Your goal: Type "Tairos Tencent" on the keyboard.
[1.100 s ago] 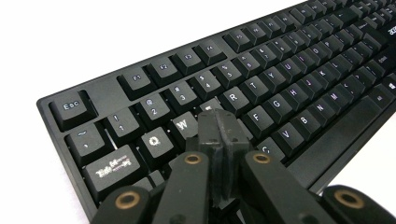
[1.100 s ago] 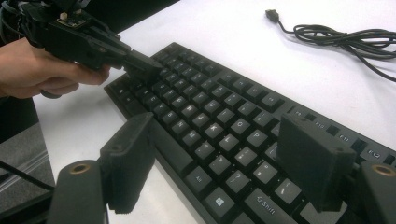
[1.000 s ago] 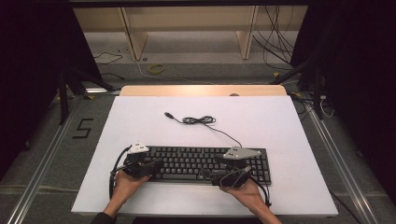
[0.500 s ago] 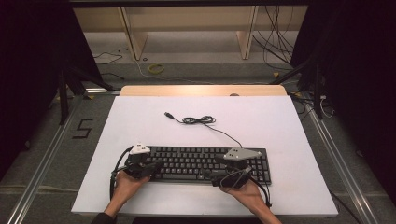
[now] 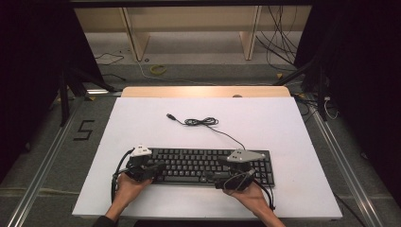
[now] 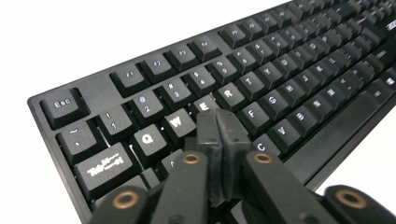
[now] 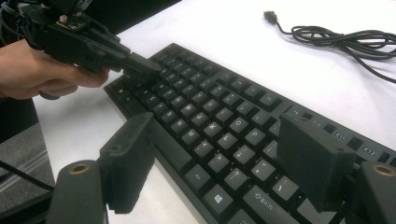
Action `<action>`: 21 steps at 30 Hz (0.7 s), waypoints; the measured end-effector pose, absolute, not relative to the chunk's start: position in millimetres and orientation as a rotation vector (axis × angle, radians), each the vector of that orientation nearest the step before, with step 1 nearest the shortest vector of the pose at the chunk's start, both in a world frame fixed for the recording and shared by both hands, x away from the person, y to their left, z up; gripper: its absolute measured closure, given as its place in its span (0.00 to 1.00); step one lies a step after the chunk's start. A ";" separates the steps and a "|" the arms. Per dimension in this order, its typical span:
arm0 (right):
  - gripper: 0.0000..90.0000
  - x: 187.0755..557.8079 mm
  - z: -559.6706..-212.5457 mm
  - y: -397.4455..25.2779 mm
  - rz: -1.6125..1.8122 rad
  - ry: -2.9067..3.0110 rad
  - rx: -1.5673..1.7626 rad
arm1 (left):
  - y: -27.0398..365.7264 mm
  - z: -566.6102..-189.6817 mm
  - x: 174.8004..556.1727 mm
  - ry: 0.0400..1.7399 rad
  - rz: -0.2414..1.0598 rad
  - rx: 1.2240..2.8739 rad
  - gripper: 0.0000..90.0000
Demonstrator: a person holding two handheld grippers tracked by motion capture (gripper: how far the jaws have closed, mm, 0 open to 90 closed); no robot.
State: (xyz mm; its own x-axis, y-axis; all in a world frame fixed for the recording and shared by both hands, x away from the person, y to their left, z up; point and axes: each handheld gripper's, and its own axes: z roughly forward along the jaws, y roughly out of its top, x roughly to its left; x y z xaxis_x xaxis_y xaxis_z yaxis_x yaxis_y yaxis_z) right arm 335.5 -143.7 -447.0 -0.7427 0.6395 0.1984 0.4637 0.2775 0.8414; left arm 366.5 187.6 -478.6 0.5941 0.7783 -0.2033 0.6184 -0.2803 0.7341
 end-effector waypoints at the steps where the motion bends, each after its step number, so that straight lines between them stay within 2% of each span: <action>1: 0.32 335.7 -446.9 -144.0 1.460 2.360 1.033 | 188.1 -477.8 366.1 1.106 0.250 2.002 0.94; 8: 0.32 336.2 -447.5 -144.3 1.458 2.358 1.031 | 192.1 -471.1 362.4 1.107 0.247 1.942 0.85; 16: 0.34 337.7 -450.1 -143.2 1.452 2.365 1.036 | 198.6 -466.5 358.7 1.105 0.221 1.867 0.57; 21: 0.35 337.8 -450.8 -141.8 1.454 2.366 1.031 | 201.8 -464.9 355.9 1.099 0.225 1.826 0.45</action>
